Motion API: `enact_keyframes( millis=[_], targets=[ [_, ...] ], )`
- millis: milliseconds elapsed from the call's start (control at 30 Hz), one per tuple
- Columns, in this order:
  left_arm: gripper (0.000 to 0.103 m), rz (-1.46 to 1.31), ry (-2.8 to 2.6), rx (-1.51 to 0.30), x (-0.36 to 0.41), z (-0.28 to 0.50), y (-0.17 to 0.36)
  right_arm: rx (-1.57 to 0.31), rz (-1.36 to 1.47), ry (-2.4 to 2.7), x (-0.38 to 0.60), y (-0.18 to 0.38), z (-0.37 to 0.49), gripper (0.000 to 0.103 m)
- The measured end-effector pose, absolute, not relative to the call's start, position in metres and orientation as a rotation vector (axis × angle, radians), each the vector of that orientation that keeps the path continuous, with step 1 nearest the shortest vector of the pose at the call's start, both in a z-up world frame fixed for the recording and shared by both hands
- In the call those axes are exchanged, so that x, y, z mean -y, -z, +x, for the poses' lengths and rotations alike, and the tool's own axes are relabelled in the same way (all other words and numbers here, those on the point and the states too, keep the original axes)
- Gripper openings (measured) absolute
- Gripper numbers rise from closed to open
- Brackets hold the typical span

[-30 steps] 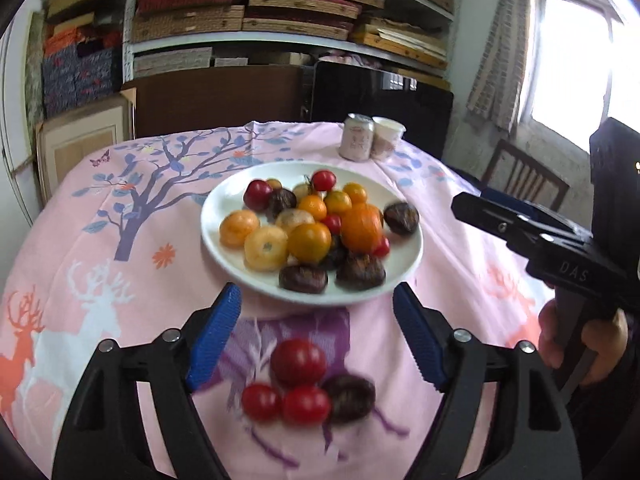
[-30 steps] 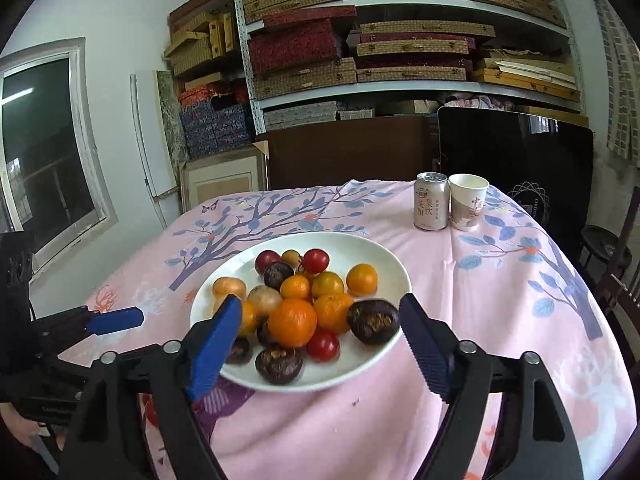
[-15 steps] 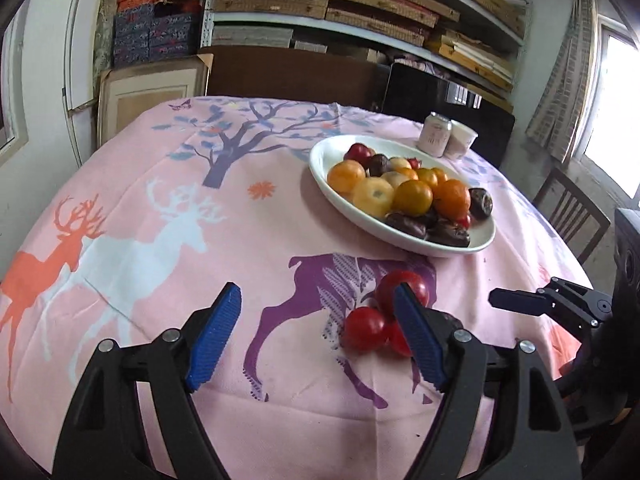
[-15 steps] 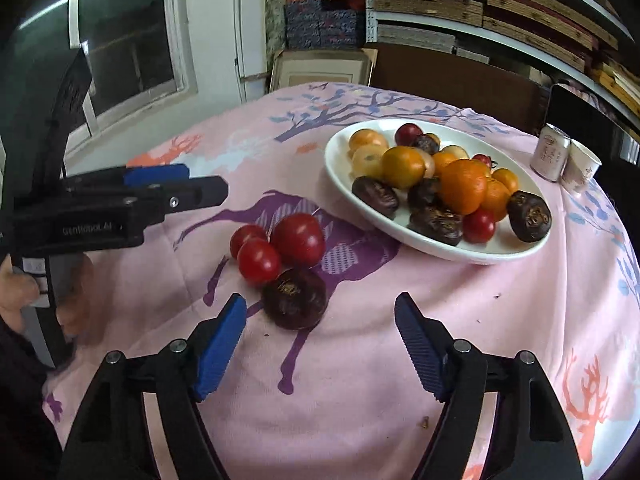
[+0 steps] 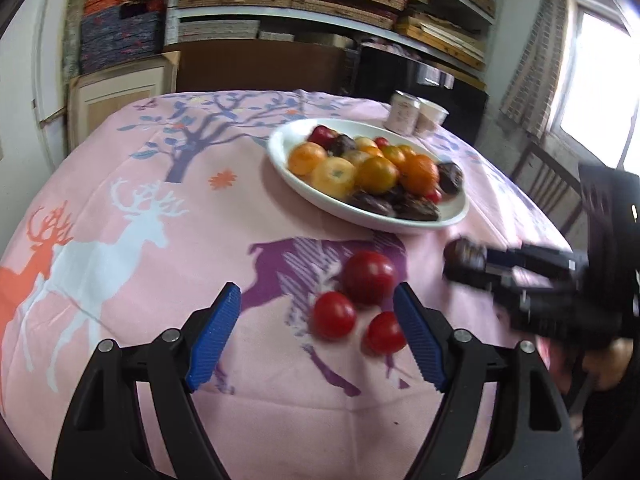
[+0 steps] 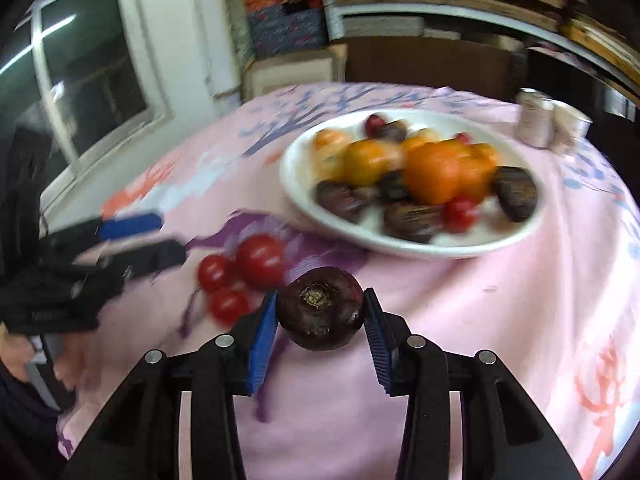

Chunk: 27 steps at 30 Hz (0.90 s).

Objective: Organize fruits
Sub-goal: 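Grasp a dark purple fruit with the right tool while the left tool grasps a red tomato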

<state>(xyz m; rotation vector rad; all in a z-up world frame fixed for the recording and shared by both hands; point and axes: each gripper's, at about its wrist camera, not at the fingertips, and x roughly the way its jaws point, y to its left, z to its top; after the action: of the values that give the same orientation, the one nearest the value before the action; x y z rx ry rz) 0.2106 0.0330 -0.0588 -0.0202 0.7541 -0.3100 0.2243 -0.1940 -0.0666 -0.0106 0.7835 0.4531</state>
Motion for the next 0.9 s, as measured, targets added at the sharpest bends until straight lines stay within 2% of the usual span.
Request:
enact_keyframes(
  millis=[200,367,400,467,500,533,567,900],
  targets=[
    [0.076,0.102,0.317,-0.781,-0.008,0.209,0.067,-0.774,0.035,-0.407,0.221,0.067,0.225,0.043],
    [0.071,0.041,0.24,-0.824,-0.025,0.22,0.073,-0.751,-0.009,-0.429,0.213,0.064,0.221,0.043],
    [0.068,0.035,0.24,-0.846,-0.026,0.223,0.076,-0.75,-0.008,-0.431,0.216,0.062,0.22,0.043],
    [0.054,0.055,0.253,-0.881,-0.02,0.228,0.082,-0.752,-0.004,-0.432,0.216,0.062,0.221,0.043],
    [0.05,0.076,0.264,-0.897,-0.016,0.229,0.085,-0.753,-0.003,-0.432,0.216,0.062,0.221,0.043],
    [0.038,0.085,0.272,-0.902,-0.013,0.229,0.086,-0.753,-0.002,-0.43,0.217,0.061,0.221,0.043],
    [0.036,0.09,0.266,-0.904,-0.012,0.23,0.087,-0.752,-0.002,-0.429,0.217,0.061,0.221,0.043],
    [0.035,0.073,0.266,-0.903,-0.013,0.237,0.088,-0.753,-0.006,-0.427,0.214,0.062,0.221,0.043]
  ],
)
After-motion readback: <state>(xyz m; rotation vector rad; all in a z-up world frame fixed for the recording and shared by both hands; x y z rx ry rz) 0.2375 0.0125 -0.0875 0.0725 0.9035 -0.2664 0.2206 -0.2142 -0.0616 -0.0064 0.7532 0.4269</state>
